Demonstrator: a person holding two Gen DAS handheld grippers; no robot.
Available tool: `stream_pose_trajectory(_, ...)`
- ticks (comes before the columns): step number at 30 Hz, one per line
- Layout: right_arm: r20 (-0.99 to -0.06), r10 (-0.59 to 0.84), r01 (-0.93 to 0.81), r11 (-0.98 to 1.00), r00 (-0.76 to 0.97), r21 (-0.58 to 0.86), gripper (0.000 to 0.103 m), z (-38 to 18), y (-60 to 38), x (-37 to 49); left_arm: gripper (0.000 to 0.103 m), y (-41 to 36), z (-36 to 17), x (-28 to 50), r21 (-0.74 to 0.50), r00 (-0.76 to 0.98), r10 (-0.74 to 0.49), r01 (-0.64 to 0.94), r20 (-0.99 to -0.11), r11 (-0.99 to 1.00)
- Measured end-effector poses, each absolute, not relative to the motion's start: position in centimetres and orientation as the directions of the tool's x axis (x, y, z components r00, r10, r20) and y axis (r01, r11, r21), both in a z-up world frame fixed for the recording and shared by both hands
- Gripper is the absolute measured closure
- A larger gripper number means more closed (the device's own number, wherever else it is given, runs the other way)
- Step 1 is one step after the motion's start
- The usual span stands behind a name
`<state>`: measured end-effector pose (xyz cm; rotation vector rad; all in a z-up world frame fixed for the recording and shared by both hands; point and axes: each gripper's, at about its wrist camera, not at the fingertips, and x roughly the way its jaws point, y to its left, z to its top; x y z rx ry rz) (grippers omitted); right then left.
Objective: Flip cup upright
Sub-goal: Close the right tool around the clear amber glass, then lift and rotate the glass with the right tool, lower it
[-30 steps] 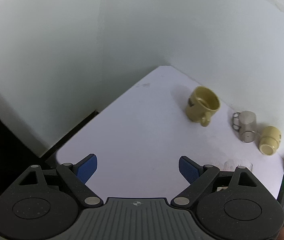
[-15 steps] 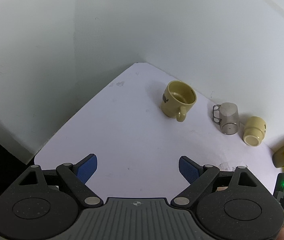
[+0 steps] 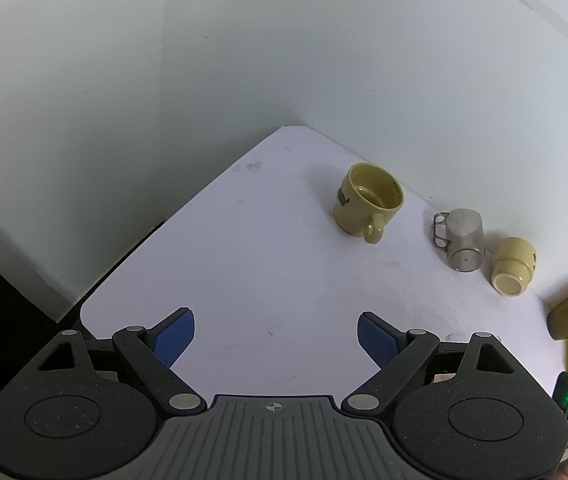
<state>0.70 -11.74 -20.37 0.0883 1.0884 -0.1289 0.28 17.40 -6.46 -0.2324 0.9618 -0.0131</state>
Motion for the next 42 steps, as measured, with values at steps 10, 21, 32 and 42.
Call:
stream_pose_trajectory(10,-0.891,-0.070,0.166,0.986,0.449,0.007,0.030,-20.7,-11.4,-0.1,0.015,17.1,-6.5,0.0,-0.197,0.571,-0.114,-0.086,-0.813,0.977)
stream_pose_trajectory(21,-0.876,-0.070,0.162,0.987,0.477,0.009,0.032,-21.1,-11.4,-0.8,0.015,17.1,-6.6,-0.3,-0.198,0.576,-0.114,-0.084,-0.810,0.977)
stream_pose_trajectory(32,-0.872,-0.087,0.148,0.989,0.481,-0.018,0.032,-19.6,-11.4,-0.7,0.015,16.9,-6.1,-0.2,-0.197,0.593,-0.120,-0.067,-0.796,0.978)
stream_pose_trajectory(42,-0.853,-0.107,0.136,0.990,0.510,-0.043,0.033,-16.3,-13.1,2.9,0.015,16.6,-6.1,-0.4,-0.209,0.599,-0.133,-0.059,-0.789,0.976)
